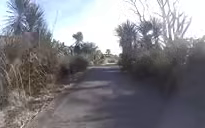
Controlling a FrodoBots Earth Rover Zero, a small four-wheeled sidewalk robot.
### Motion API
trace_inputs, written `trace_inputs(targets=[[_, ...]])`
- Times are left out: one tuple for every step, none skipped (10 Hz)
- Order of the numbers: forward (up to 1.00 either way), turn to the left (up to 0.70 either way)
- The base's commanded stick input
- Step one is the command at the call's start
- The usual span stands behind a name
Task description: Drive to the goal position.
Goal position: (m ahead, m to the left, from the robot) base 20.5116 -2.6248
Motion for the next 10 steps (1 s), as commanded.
trace_inputs(targets=[[0.45,0.0],[0.45,0.0],[0.45,0.0],[0.45,0.0],[0.45,0.0],[0.45,0.0],[0.45,0.0],[0.45,0.0],[0.45,0.0],[0.45,0.0]])
